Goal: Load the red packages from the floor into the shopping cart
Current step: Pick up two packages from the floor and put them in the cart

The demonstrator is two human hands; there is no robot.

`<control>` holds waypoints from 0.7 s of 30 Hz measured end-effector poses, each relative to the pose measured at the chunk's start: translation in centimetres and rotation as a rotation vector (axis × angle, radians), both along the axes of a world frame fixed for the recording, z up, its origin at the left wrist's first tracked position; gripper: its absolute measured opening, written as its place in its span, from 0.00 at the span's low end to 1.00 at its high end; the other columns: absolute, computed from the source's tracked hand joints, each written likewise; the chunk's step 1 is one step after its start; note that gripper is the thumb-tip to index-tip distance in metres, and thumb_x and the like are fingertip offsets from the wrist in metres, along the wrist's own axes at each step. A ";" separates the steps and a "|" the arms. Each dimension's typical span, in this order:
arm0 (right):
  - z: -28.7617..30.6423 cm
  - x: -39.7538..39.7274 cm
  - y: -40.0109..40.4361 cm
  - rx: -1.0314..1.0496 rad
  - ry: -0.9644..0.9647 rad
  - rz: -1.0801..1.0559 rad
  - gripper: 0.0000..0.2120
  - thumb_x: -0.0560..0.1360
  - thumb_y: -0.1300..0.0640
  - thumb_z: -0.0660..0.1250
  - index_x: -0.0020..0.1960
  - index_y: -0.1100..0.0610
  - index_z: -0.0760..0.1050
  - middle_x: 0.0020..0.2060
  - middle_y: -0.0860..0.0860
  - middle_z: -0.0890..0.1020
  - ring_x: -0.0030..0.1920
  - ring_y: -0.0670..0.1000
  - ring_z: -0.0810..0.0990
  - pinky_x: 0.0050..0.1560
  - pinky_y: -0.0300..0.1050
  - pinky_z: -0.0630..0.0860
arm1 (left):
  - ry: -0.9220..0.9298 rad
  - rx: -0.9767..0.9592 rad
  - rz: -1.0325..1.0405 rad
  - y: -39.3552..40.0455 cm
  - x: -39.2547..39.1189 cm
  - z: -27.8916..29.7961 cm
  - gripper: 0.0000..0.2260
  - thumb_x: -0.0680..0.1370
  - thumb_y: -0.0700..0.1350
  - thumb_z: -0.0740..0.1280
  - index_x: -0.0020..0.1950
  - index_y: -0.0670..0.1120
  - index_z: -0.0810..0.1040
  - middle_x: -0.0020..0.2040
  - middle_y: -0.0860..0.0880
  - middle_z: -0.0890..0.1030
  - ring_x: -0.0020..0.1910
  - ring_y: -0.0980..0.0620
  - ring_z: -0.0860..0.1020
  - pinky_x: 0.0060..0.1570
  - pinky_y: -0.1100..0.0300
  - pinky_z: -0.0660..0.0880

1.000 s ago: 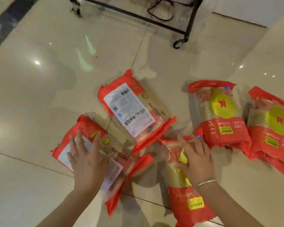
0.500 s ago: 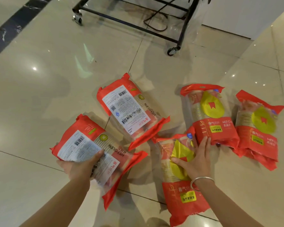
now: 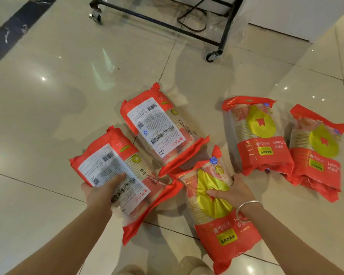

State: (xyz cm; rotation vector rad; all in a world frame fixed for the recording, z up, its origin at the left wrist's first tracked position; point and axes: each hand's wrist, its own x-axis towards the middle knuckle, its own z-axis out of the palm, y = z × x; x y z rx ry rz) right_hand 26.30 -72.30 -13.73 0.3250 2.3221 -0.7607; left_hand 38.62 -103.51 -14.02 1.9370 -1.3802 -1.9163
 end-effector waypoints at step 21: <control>42.6 -3.6 -0.2 -0.353 0.326 -0.503 0.30 0.63 0.55 0.81 0.58 0.57 0.68 0.47 0.47 0.77 0.45 0.45 0.77 0.43 0.40 0.71 | 0.350 -0.147 -0.737 1.3 -11.5 43.0 0.35 0.57 0.39 0.80 0.61 0.51 0.73 0.53 0.52 0.85 0.50 0.52 0.84 0.48 0.49 0.80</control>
